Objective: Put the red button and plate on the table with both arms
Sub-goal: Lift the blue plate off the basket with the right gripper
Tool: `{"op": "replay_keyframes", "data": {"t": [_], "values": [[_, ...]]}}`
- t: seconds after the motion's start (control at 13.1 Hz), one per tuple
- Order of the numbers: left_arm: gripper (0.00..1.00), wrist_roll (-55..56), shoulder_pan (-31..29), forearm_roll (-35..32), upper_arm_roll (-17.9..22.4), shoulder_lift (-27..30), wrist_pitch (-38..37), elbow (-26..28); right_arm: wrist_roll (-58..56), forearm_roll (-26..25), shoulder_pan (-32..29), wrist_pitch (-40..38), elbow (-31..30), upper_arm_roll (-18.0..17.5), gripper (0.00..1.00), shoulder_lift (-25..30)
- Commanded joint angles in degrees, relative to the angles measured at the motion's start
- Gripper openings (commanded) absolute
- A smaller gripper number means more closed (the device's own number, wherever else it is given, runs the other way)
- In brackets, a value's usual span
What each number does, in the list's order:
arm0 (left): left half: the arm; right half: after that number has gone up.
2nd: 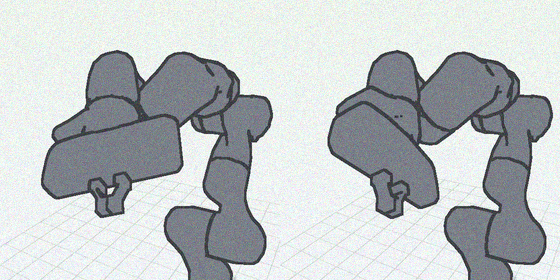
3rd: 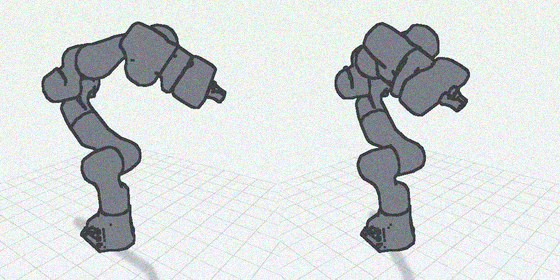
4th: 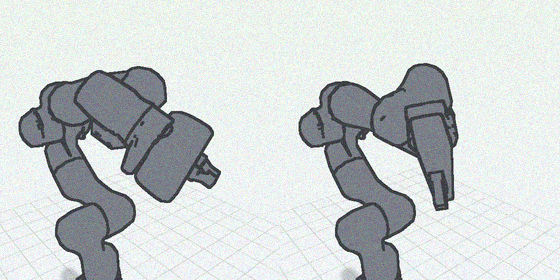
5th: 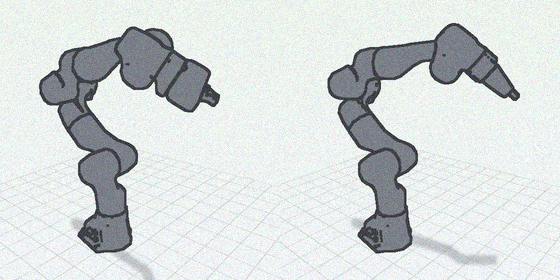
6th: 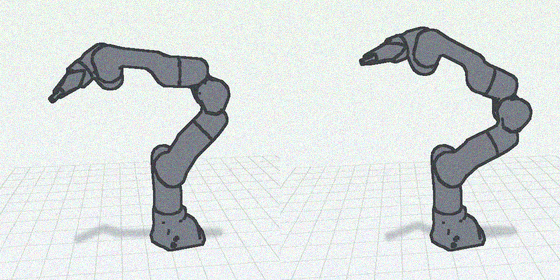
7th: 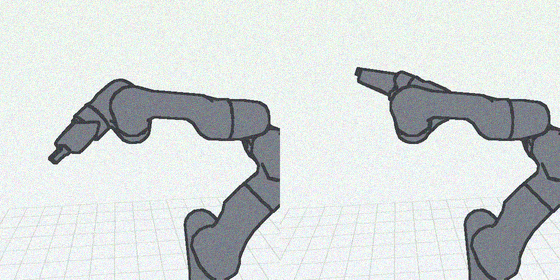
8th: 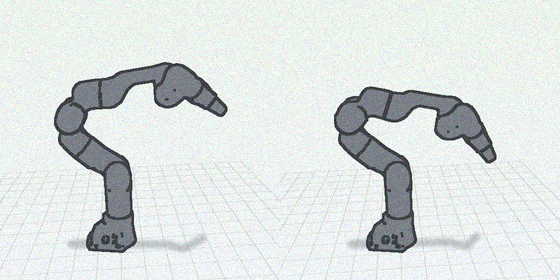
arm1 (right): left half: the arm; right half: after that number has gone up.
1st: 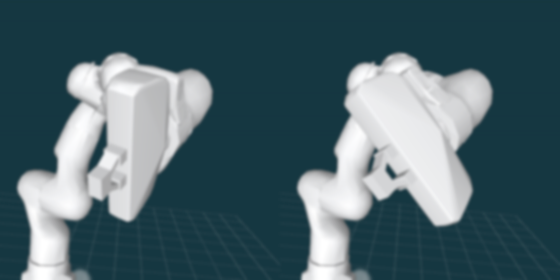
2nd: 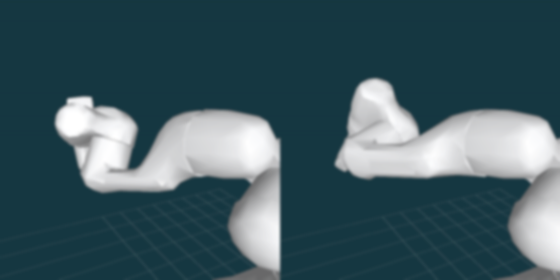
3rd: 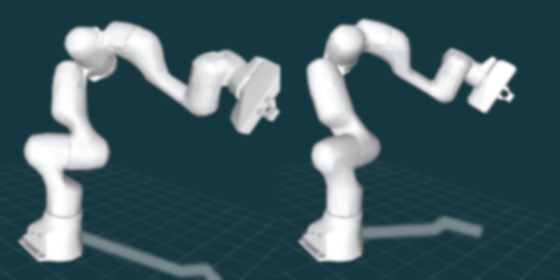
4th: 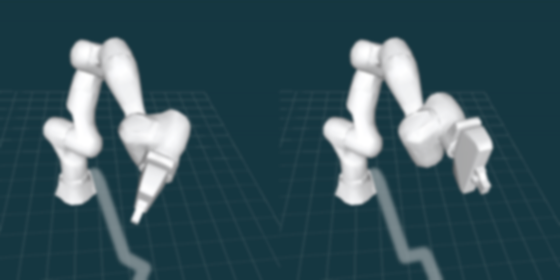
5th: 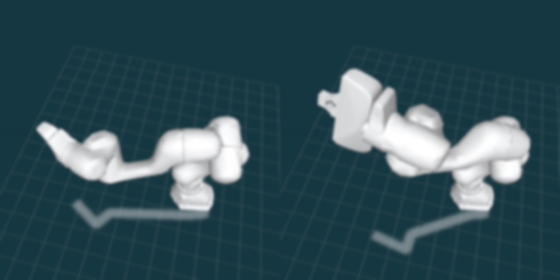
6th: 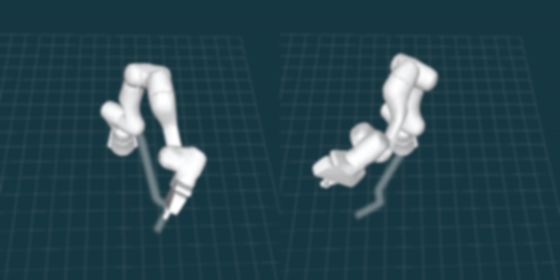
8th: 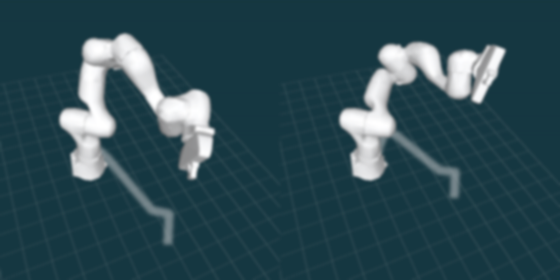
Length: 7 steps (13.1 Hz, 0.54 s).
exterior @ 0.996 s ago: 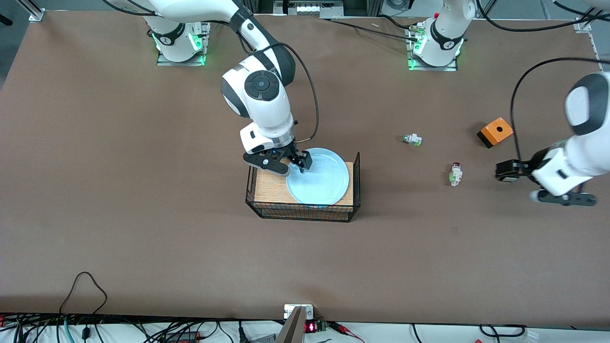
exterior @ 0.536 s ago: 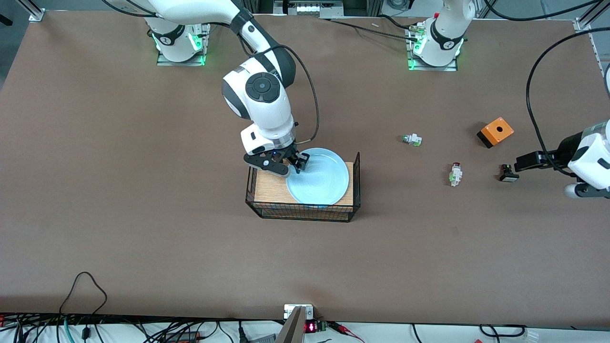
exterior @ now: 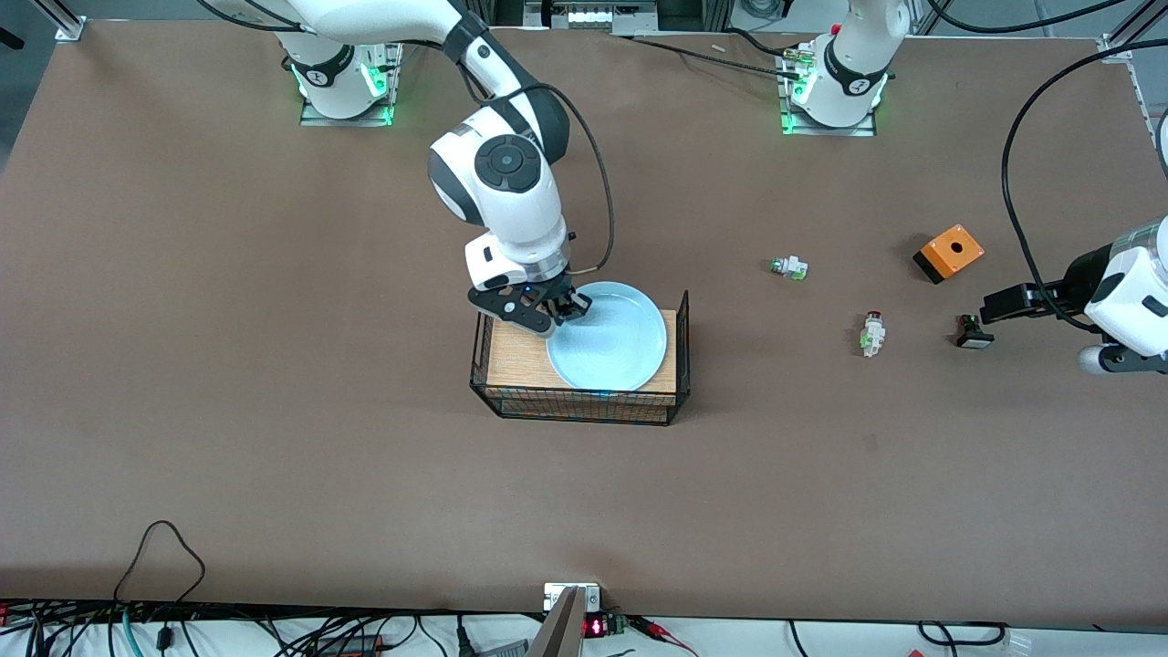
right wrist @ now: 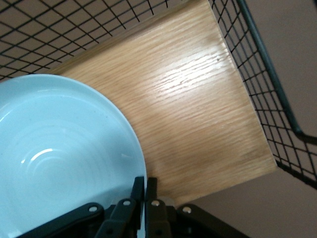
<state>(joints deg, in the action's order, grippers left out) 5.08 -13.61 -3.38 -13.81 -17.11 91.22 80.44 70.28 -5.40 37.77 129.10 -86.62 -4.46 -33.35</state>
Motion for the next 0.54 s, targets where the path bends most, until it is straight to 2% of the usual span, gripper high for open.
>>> {"op": "replay_keyframes", "data": {"t": [0.0,0.15,0.46], "values": [[1.00,-0.25,-0.46,0.74,-0.08,0.41,-1.22,-3.43,1.00,0.31,1.08,-3.31,0.58,0.24,0.00,-1.98],[1.00,-0.95,-0.46,0.13,-0.25,0.41,-1.40,-3.71,1.00,0.31,1.87,-5.07,0.49,0.24,0.00,-1.90],[1.00,-0.95,-0.28,0.83,-0.43,1.81,-1.40,-3.80,1.00,0.39,3.72,-13.95,0.66,0.07,0.00,2.05]]}}
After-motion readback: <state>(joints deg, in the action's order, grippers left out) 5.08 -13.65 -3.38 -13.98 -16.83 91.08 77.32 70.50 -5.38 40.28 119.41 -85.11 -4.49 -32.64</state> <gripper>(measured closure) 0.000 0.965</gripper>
